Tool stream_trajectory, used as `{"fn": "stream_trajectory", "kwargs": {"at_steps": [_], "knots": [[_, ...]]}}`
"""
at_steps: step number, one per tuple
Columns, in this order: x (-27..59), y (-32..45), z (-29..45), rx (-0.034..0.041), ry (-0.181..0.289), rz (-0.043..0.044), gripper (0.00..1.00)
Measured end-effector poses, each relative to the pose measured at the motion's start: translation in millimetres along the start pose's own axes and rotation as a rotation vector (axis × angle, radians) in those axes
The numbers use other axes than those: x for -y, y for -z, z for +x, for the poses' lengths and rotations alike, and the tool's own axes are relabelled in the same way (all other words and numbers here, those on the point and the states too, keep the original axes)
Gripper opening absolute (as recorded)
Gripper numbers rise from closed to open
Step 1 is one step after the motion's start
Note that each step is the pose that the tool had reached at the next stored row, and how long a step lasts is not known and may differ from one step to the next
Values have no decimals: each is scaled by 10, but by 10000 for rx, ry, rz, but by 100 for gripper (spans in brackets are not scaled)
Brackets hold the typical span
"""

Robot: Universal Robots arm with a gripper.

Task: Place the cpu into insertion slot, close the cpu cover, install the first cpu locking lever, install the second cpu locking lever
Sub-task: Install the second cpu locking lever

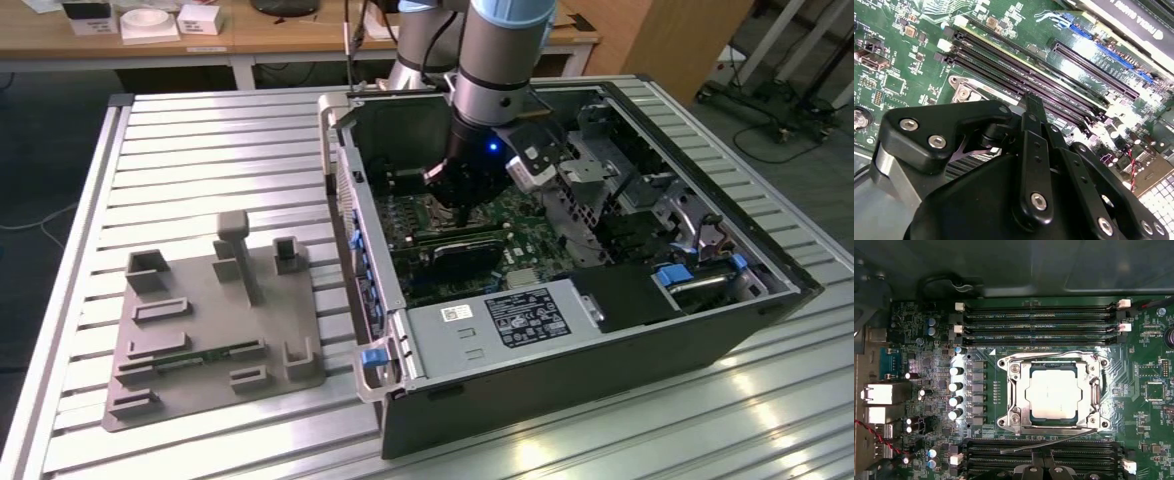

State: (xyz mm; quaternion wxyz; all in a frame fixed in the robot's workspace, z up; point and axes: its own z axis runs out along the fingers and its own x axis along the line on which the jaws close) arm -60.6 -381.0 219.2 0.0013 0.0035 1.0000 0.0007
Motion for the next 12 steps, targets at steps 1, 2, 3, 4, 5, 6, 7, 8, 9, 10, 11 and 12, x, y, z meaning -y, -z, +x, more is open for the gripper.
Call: {"fn": "stream_trajectory", "kwargs": {"at_steps": [1,2,3,4,5,6,7,8,9,10,11,12], "knots": [[1,6,1,0,0,0,10],[1,17,1,0,-1,0,10],[0,32,1,1,-1,-2,10],[0,51,1,1,-2,-2,10],[0,73,0,0,-1,-1,10],[0,94,0,1,-2,-1,10],[0,115,-3,-1,-2,-2,10],[0,130,-8,-3,-1,-1,10],[0,148,-12,-5,-1,-1,10],[1,167,-15,-6,-1,-1,10],[1,189,-17,-7,-2,-2,10],[0,209,-19,-8,-1,-4,10]]}}
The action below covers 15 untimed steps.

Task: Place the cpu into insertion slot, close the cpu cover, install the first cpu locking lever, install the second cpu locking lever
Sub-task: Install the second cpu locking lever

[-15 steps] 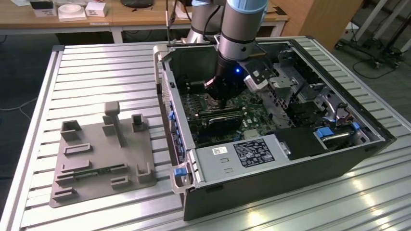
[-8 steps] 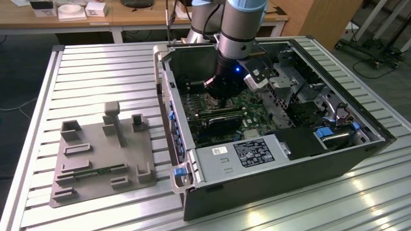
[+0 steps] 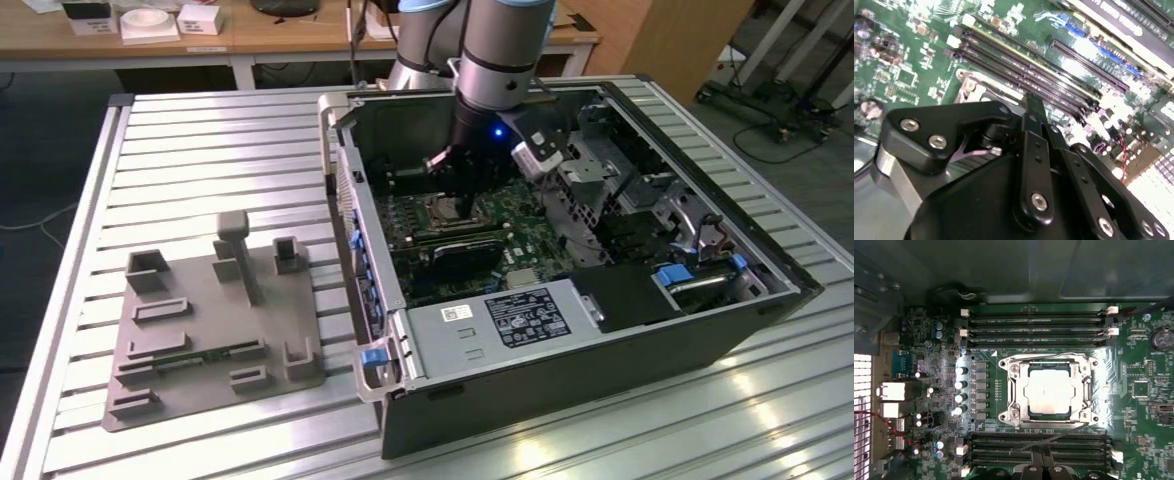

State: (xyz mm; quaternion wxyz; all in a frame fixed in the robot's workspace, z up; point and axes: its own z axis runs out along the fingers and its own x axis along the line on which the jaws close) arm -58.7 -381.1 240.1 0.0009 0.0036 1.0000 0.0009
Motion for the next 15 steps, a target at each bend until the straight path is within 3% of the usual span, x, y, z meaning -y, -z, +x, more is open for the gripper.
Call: {"fn": "stream_trajectory", "kwargs": {"at_steps": [3,8,15], "knots": [[0,50,-11,-5,0,3,10],[0,49,-21,-10,-1,4,10],[-3,28,48,-9,0,2,10]]}}
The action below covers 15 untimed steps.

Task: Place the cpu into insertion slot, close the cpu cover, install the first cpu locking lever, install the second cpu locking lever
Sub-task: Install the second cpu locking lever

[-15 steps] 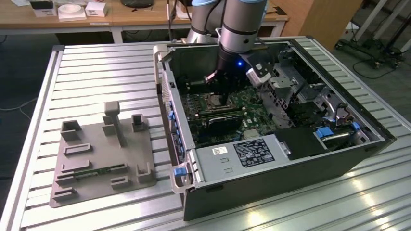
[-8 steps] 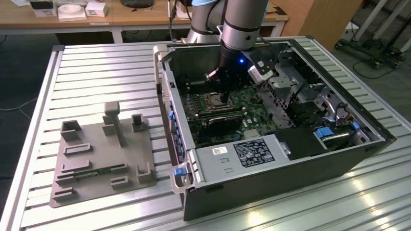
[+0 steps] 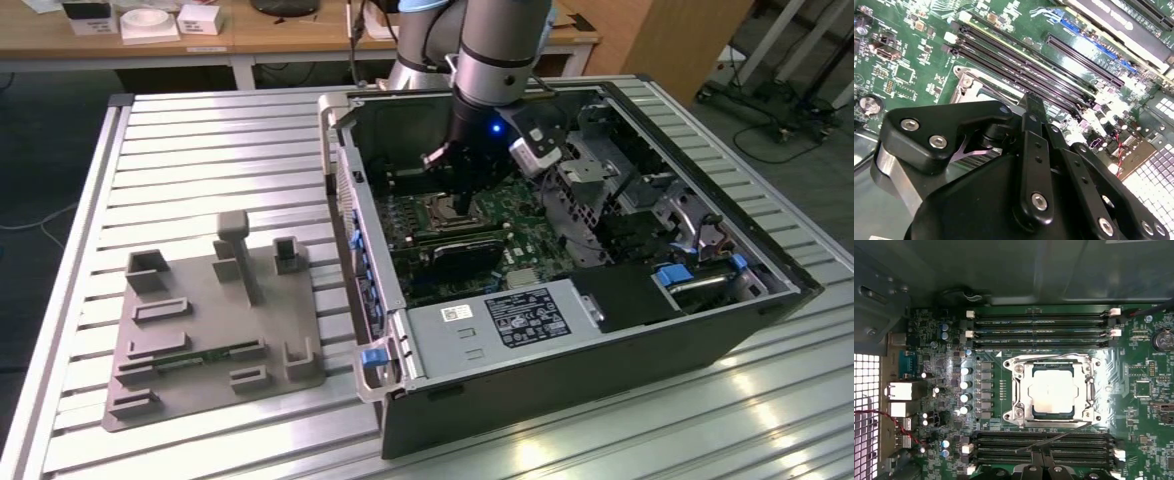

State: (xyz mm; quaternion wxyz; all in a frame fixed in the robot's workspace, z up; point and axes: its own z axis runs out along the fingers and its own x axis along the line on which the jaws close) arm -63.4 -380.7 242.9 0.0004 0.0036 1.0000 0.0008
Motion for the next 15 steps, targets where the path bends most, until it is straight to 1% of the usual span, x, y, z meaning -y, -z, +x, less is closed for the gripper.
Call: {"fn": "stream_trajectory", "kwargs": {"at_steps": [5,15], "knots": [[-3,-34,44,-1,0,0,10],[-6,-182,130,-2,0,0,10]]}}
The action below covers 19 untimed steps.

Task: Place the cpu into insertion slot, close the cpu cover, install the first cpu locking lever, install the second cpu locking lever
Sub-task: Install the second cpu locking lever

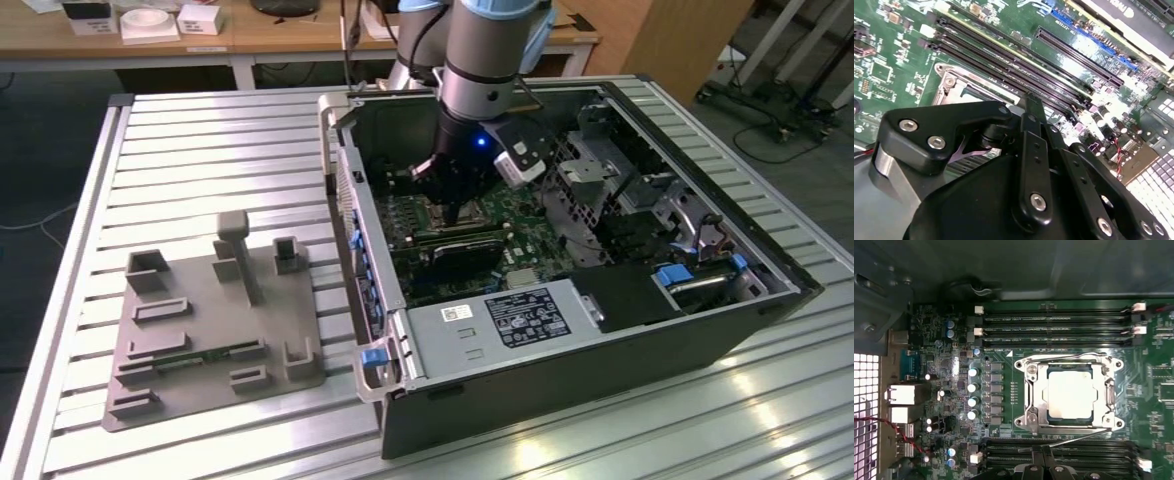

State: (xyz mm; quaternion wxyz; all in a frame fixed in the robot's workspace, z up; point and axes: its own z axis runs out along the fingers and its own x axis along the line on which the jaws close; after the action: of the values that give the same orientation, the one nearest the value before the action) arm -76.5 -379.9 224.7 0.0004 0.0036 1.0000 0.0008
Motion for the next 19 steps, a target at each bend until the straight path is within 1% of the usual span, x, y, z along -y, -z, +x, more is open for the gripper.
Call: {"fn": "stream_trajectory", "kwargs": {"at_steps": [5,9,14,19], "knots": [[0,-63,67,-1,0,1,10],[-1,-118,85,0,0,0,10],[-6,-138,131,1,0,-1,10],[-15,-173,136,0,1,1,10]]}}
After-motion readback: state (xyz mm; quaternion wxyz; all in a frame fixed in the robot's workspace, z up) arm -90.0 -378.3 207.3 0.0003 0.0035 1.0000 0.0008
